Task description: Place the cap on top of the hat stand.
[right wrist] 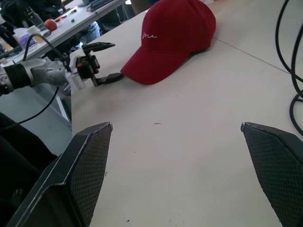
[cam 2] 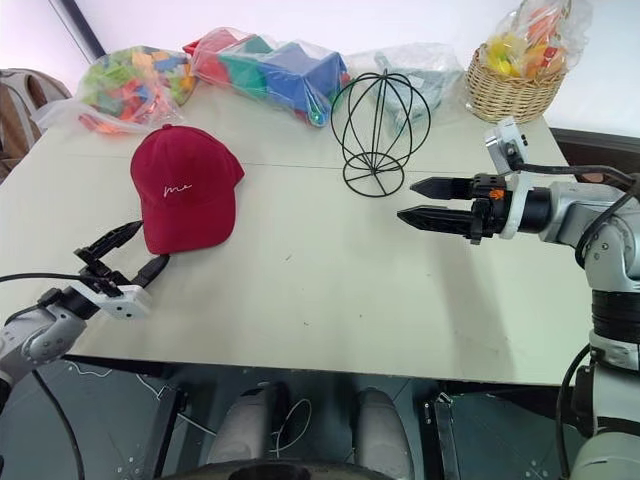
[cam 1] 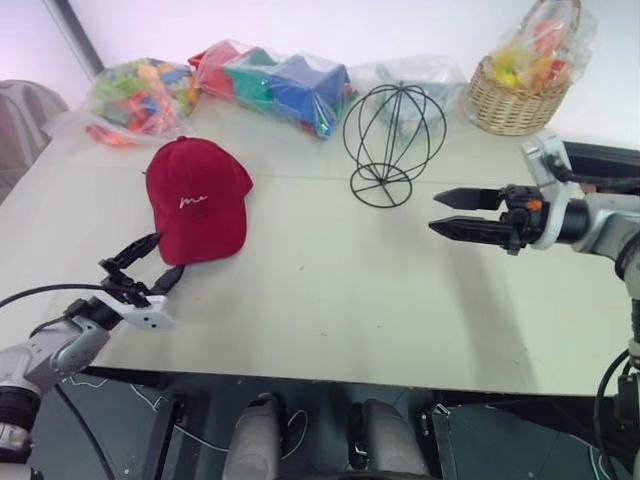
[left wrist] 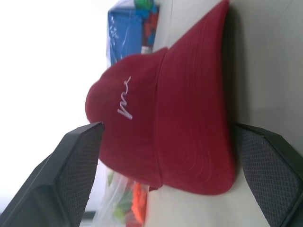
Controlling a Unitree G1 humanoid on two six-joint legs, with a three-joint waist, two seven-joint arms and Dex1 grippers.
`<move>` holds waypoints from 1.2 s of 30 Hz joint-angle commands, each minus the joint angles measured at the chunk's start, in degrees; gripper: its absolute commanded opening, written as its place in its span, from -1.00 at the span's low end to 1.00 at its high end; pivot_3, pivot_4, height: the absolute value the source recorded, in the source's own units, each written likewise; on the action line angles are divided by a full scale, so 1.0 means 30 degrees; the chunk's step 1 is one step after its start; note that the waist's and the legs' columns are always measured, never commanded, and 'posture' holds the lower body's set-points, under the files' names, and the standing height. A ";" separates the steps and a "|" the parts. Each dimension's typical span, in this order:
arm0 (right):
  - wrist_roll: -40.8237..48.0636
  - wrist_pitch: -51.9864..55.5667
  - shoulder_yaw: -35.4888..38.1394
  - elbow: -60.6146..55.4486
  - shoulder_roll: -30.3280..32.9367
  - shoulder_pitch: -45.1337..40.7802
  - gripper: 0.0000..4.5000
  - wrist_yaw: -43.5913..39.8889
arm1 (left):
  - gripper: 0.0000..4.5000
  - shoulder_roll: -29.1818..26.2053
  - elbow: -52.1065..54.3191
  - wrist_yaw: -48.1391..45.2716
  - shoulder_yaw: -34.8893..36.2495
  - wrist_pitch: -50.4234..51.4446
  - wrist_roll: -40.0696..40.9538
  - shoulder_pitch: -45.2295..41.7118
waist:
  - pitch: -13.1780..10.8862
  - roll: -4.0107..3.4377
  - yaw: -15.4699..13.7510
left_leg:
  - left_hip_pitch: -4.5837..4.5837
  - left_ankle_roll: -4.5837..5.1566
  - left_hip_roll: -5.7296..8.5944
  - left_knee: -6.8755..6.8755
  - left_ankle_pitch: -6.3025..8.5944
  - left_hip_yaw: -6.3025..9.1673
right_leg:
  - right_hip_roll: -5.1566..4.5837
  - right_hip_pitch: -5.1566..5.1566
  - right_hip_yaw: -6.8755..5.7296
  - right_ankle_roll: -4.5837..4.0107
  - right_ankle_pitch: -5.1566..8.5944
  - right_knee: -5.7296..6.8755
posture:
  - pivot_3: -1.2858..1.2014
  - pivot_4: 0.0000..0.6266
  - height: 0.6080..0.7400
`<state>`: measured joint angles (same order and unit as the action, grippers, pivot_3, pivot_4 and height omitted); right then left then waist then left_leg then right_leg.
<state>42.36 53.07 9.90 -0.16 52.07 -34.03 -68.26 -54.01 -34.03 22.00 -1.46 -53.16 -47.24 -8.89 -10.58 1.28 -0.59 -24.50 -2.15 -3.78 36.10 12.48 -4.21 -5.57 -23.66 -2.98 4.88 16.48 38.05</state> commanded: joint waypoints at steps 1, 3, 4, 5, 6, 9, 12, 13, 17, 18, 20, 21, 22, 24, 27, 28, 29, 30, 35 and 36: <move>0.0434 -0.0055 0.0652 -0.0797 0.0110 0.0030 0.98 0.0253 | 1.00 -0.0128 0.0602 -0.0294 -0.0703 -0.0384 0.0336 0.0483 | 0.0005 -0.0009 0.0016 | 0.0004 0.0000 -0.0001 -0.0001 0.0000 0.0000 | 0.0001 -0.0001 -0.0001 0.0000 0.0000 0.0002 | 0.03 -0.52 1.00; 0.0514 -0.0041 0.0626 -0.0792 -0.0029 0.0004 0.98 0.0416 | 1.00 0.0054 0.0406 -0.0337 -0.0873 -0.0054 0.0268 0.0188 | 0.0012 -0.0022 0.0029 | 0.0007 0.0001 -0.0002 0.0001 0.0000 0.0000 | 0.0003 -0.0001 0.0000 0.0000 0.0000 0.0008 | 0.03 -0.52 1.00; 0.0534 -0.0048 0.0575 -0.0797 -0.0088 -0.0017 0.98 0.0474 | 1.00 0.0211 0.0052 -0.0269 -0.1016 0.0249 0.0118 -0.0145 | 0.0015 -0.0026 0.0016 | 0.0009 0.0001 -0.0002 0.0001 0.0000 0.0000 | 0.0003 0.0000 -0.0001 0.0000 0.0000 0.0008 | 0.03 -0.52 1.00; 0.0549 -0.0061 0.0521 -0.0793 -0.0128 -0.0045 0.98 0.0523 | 1.00 0.0351 -0.0312 -0.0216 -0.1173 0.0484 0.0031 -0.0483 | 0.0024 -0.0042 0.0007 | 0.0010 0.0001 -0.0002 0.0003 0.0000 0.0000 | 0.0004 0.0002 -0.0001 0.0000 0.0000 0.0008 | 0.03 -0.52 1.00; 0.0576 -0.0056 0.0472 -0.0805 -0.0159 -0.0080 0.98 0.0582 | 1.00 0.0444 -0.0616 -0.0092 -0.1319 0.0642 -0.0031 -0.0791 | 0.0033 -0.0057 -0.0034 | 0.0011 0.0001 0.0000 0.0005 0.0000 -0.0001 | 0.0004 0.0006 -0.0001 0.0001 0.0000 0.0008 | 0.03 -0.52 1.00; 0.0692 0.0066 0.0410 -0.0769 -0.0164 -0.0339 0.98 0.0619 | 1.00 0.0945 -0.2146 0.0330 -0.2201 0.1082 -0.0501 -0.2387 | 0.0060 -0.0104 -0.0182 | 0.0015 0.0002 0.0005 0.0022 -0.0001 0.0001 | 0.0003 0.0032 -0.0008 0.0005 -0.0001 0.0009 | 0.03 -0.52 1.00; 0.0900 0.0260 0.0477 -0.0880 -0.0094 -0.0429 0.98 0.0579 | 1.00 0.1180 -0.3243 0.0941 -0.3083 0.1125 -0.0936 -0.3417 | 0.0069 -0.0119 -0.0186 | 0.0020 0.0003 0.0007 0.0039 -0.0001 0.0002 | 0.0004 0.0042 -0.0010 0.0036 -0.0018 0.0010 | 0.03 -0.52 1.00; 0.0982 0.0334 0.0514 -0.0971 -0.0039 -0.0407 0.98 0.0570 | 1.00 0.1288 -0.3586 0.1109 -0.3376 0.1179 -0.1046 -0.3769 | 0.0080 -0.0137 -0.0178 | 0.0031 0.0003 0.0007 0.0040 -0.0002 0.0001 | 0.0004 0.0054 -0.0010 0.0036 -0.0018 0.0010 | 0.03 -0.52 1.00; 0.1157 0.0537 0.0683 -0.1300 0.0147 -0.0198 0.98 0.0613 | 1.00 0.1697 -0.4711 0.1769 -0.4449 0.1213 -0.1359 -0.4871 | 0.0143 -0.0242 -0.0180 | 0.0036 0.0004 0.0010 0.0043 -0.0002 0.0002 | 0.0005 0.0062 -0.0010 0.0039 -0.0019 0.0011 | 0.03 -0.52 1.00; 0.1167 0.0564 0.0719 -0.1350 0.0156 -0.0159 0.98 0.0643 | 1.00 0.1735 -0.4850 0.1927 -0.4668 0.1179 -0.1423 -0.5024 | 0.0160 -0.0270 -0.0179 | 0.0037 0.0004 0.0011 0.0045 -0.0002 0.0003 | 0.0005 0.0063 -0.0010 0.0040 -0.0019 0.0011 | 0.03 -0.52 1.00; 0.1192 0.0606 0.0832 -0.1462 0.0178 -0.0028 1.00 0.0730 | 0.76 0.1808 -0.5132 0.2113 -0.4960 0.1034 -0.1327 -0.5225 | 0.0170 -0.0283 -0.0174 | 0.0038 0.0004 0.0013 0.0046 -0.0002 0.0002 | 0.0005 0.0067 -0.0008 0.0041 -0.0019 0.0010 | 0.03 -0.52 1.00; 0.1222 0.0612 0.0866 -0.1503 0.0195 0.0025 1.00 0.0762 | 0.60 0.1809 -0.5240 0.2204 -0.5088 0.0991 -0.1288 -0.5291 | 0.0170 -0.0282 -0.0138 | 0.0039 0.0004 0.0014 0.0046 -0.0002 0.0003 | 0.0005 0.0067 -0.0008 0.0042 -0.0020 0.0010 | 0.03 -0.52 1.00; 0.1268 0.0632 0.0913 -0.1564 0.0207 0.0085 1.00 0.0813 | 0.41 0.1824 -0.5279 0.2293 -0.5228 0.0968 -0.1273 -0.5344 | 0.0171 -0.0279 -0.0105 | 0.0038 0.0004 0.0014 0.0047 -0.0002 0.0002 | 0.0004 0.0066 -0.0008 0.0043 -0.0019 0.0010 | 0.03 -0.52 1.00; 0.1341 0.0645 0.0961 -0.1631 0.0207 0.0149 1.00 0.0903 | -0.04 0.1900 -0.5404 0.2523 -0.5490 0.1010 -0.1303 -0.5478 | 0.0183 -0.0299 -0.0118 | 0.0033 0.0004 0.0014 0.0046 -0.0002 0.0003 | 0.0005 0.0064 -0.0008 0.0043 -0.0019 0.0007 | 0.03 -0.52 1.00; 0.1449 0.0640 0.1014 -0.1704 0.0182 0.0225 1.00 0.1020 | -0.76 0.1949 -0.5506 0.2928 -0.5694 0.1155 -0.1356 -0.5598 | 0.0275 -0.0454 -0.0165 | 0.0051 0.0004 0.0018 0.0046 -0.0002 0.0006 | 0.0004 0.0084 -0.0007 0.0044 -0.0019 0.0008 | 0.03 -0.52 1.00; 0.1481 0.0634 0.1020 -0.1731 0.0165 0.0248 1.00 0.1045 | -0.98 0.1959 -0.5509 0.3051 -0.5717 0.1231 -0.1347 -0.5626 | 0.0299 -0.0496 -0.0173 | 0.0066 0.0004 0.0022 0.0047 -0.0002 0.0006 | 0.0002 0.0099 -0.0007 0.0044 -0.0019 0.0008 | 0.03 -0.52 1.00; 0.1508 0.0626 0.1022 -0.1743 0.0148 0.0259 1.00 0.1061 | -0.98 0.1973 -0.5489 0.3169 -0.5721 0.1324 -0.1319 -0.5649 | 0.0305 -0.0504 -0.0143 | 0.0075 0.0004 0.0023 0.0047 -0.0002 0.0006 | 0.0001 0.0107 -0.0006 0.0045 -0.0019 0.0008 | 0.03 -0.52 1.00; 0.1529 0.0612 0.1020 -0.1751 0.0132 0.0267 1.00 0.1073 | -0.98 0.1982 -0.5466 0.3247 -0.5740 0.1417 -0.1286 -0.5672 | 0.0306 -0.0502 -0.0116 | 0.0079 0.0004 0.0023 0.0047 -0.0002 0.0005 | 0.0002 0.0106 -0.0004 0.0047 -0.0019 0.0009 | 0.03 -0.52 1.00; 0.1548 0.0442 0.0921 -0.1724 -0.0047 0.0246 1.00 0.1182 | -0.98 0.1963 -0.5020 0.3762 -0.5553 0.2412 -0.1074 -0.5786 | 0.0314 -0.0514 -0.0130 | 0.0081 0.0004 0.0023 0.0045 -0.0002 0.0010 | 0.0003 0.0107 -0.0004 0.0049 -0.0018 0.0012 | 0.03 -0.52 1.00; 0.1522 0.0374 0.0913 -0.1702 -0.0073 0.0240 1.00 0.1224 | -0.98 0.1869 -0.4725 0.3930 -0.5405 0.2735 -0.1046 -0.5809 | 0.0313 -0.0513 -0.0128 | 0.0080 0.0005 0.0023 0.0045 -0.0003 0.0010 | 0.0003 0.0106 -0.0004 0.0049 -0.0018 0.0012 | 0.03 -0.52 1.00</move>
<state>45.86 54.78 10.91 -3.24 51.60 -32.61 -64.73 -49.05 -48.73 33.43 -17.11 -47.19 -50.04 -26.49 -9.64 -0.26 -0.97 -24.25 -2.14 -3.71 36.24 12.47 -4.18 -5.56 -23.34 -2.99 5.03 16.43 38.08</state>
